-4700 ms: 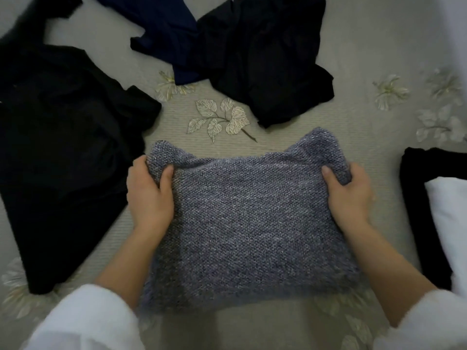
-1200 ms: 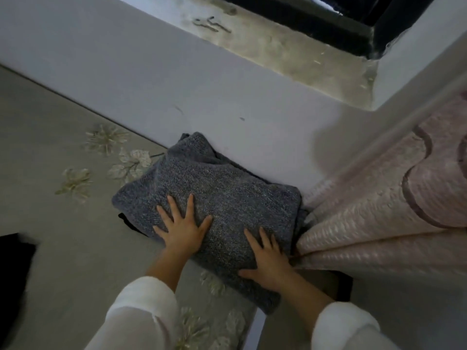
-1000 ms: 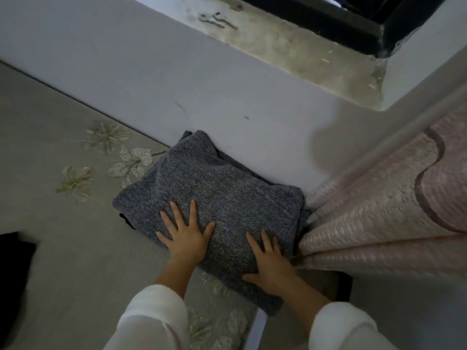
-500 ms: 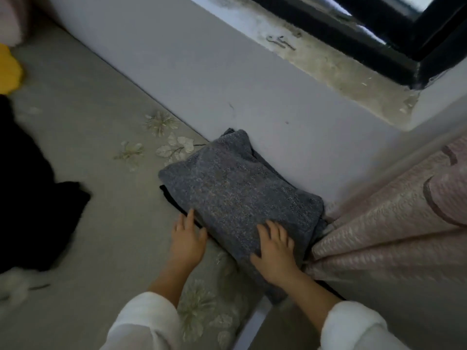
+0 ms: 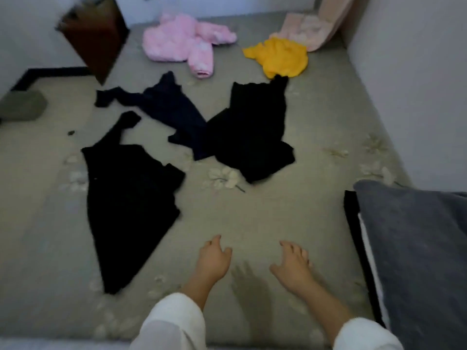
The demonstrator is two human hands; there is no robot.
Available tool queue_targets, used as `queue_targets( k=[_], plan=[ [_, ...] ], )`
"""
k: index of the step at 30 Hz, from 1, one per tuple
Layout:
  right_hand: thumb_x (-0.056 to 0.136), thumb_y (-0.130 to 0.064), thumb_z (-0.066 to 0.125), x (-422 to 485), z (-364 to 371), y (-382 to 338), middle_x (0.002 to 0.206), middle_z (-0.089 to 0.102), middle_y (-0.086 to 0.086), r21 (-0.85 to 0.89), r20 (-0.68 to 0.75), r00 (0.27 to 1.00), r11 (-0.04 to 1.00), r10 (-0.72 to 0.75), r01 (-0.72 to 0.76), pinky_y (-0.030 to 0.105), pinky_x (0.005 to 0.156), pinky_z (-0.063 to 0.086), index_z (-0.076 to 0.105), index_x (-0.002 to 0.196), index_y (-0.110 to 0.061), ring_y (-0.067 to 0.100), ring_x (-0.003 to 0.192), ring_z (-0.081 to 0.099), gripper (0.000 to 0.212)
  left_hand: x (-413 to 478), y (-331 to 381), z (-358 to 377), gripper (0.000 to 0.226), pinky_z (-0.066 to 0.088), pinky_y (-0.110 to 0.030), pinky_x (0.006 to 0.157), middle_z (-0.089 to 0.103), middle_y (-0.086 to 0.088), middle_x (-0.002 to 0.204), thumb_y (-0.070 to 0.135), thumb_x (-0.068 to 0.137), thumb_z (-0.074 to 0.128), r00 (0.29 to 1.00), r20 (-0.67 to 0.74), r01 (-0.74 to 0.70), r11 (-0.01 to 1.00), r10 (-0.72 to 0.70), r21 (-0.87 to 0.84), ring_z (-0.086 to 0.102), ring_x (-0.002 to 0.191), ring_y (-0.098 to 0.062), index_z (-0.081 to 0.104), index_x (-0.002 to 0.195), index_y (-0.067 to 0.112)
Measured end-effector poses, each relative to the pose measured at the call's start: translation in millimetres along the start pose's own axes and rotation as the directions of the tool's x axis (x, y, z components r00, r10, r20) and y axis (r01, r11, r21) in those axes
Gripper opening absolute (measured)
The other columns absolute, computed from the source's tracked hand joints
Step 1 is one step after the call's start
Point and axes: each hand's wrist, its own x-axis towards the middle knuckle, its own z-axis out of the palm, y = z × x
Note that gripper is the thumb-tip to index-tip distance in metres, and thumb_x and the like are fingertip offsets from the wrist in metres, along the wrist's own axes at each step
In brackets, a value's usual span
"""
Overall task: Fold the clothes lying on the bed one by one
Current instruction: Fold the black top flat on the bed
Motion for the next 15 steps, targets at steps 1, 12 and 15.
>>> queue_targets(
  k=[1,12,15],
  plan=[
    [0.089,-0.04,0.055,2.7,10.1,-18.5,0.151,0.027,0.005,-0.018,0.022,0.999,0.999,-0.036,0.036,0.039,0.11,0.024,0.023,0.148,-0.02,0.026,0.138,0.022,0.07,0.5,-21.5,-13.3,0.055,0.033,-0.035,0.108,0.036,-0.017,0.146,0.031,0.098,0.044,0.999,-0.012,0.041,0.999,-0.042,-0.03,0.039,0.131,-0.034,0.029,0.147,0.011],
    [0.092,-0.039,0.051,37.0,135.9,-172.8,0.15,0.03,0.003,-0.127,0.136,0.99,0.99,-0.04,0.057,0.037,0.108,0.025,0.022,0.147,-0.02,0.023,0.137,0.024,0.066,57.4,-211.1,-99.7,0.055,0.03,-0.037,0.108,0.024,-0.013,0.151,0.033,0.096,0.046,0.99,0.009,0.142,0.987,-0.142,-0.075,0.027,0.136,-0.031,0.03,0.146,0.015],
    [0.092,-0.04,0.051,58.4,169.8,-210.9,0.15,0.03,0.003,-0.143,0.194,0.98,0.987,-0.04,0.068,0.039,0.108,0.025,0.021,0.148,-0.02,0.024,0.137,0.024,0.067,84.0,-255.9,-126.2,0.051,0.033,-0.036,0.105,0.031,-0.011,0.148,0.03,0.095,0.049,0.983,-0.089,0.154,0.983,-0.163,-0.1,0.033,0.132,-0.029,0.037,0.142,0.014]
  ],
)
